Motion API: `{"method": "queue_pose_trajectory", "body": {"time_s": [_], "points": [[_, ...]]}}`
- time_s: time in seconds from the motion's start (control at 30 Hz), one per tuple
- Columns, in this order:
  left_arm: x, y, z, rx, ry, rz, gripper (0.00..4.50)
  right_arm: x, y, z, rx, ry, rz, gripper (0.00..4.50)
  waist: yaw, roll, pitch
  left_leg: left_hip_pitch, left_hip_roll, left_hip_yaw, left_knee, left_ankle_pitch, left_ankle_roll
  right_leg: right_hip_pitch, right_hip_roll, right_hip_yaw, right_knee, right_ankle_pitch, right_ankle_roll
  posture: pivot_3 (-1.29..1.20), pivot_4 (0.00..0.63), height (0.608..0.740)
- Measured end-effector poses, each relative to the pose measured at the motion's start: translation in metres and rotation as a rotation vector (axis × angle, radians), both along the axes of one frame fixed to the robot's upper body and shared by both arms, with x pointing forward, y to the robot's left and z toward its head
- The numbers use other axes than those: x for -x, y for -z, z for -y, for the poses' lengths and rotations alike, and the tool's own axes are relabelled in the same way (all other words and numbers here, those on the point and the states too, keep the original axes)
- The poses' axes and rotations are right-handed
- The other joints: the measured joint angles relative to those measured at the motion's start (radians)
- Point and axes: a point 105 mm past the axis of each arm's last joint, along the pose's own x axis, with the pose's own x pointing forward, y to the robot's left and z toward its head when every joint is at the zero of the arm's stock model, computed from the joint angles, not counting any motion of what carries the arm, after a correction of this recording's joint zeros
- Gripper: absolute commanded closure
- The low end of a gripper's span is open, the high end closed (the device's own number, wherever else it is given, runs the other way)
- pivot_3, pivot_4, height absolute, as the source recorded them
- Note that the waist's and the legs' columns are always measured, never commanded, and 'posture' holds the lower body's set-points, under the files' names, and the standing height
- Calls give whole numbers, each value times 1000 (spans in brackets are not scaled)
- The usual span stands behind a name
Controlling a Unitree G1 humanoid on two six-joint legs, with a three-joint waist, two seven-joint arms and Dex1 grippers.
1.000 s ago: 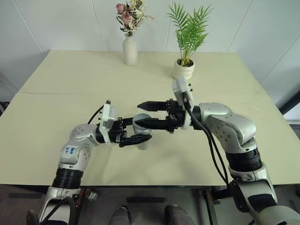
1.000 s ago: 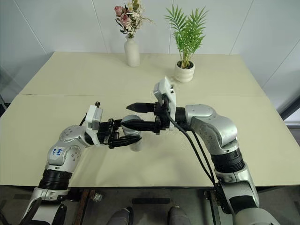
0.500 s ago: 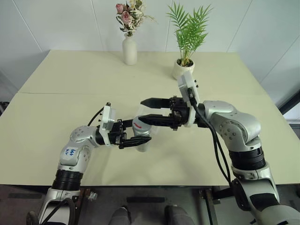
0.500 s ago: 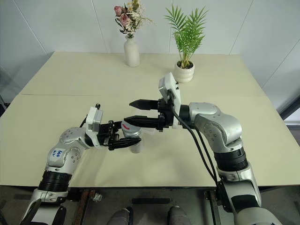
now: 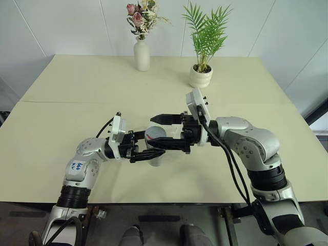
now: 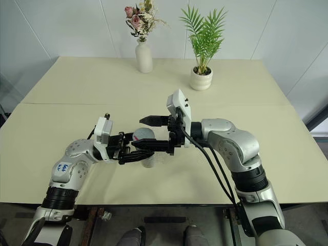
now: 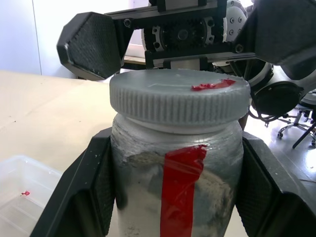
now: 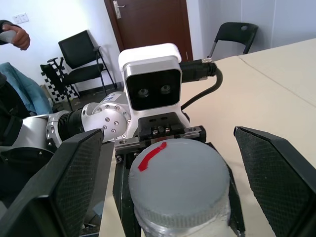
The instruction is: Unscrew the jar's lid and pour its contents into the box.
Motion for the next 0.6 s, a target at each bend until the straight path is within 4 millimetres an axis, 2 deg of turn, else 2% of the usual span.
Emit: {"method": "queue_pose_trajectory", "body": {"time_s": [0.13, 0.47, 0.6], "points": [[0, 0, 0, 0, 0, 1, 1756, 0, 8, -1, 28, 6, -7, 42, 0, 0, 0, 0, 0, 0, 0, 0, 0, 0, 0, 0, 0, 0, 0, 0, 150, 740], [0, -1, 0, 0, 1, 3, 1756, -2, 7, -1, 29, 19, 13, 42, 0, 0, 0, 0, 0, 0, 0, 0, 0, 0, 0, 0, 0, 0, 0, 0, 150, 740], [0, -1, 0, 0, 1, 3, 1756, -3, 8, -1, 29, 19, 12, 969, 0, 0, 0, 0, 0, 0, 0, 0, 0, 0, 0, 0, 0, 0, 0, 0, 150, 740]]}}
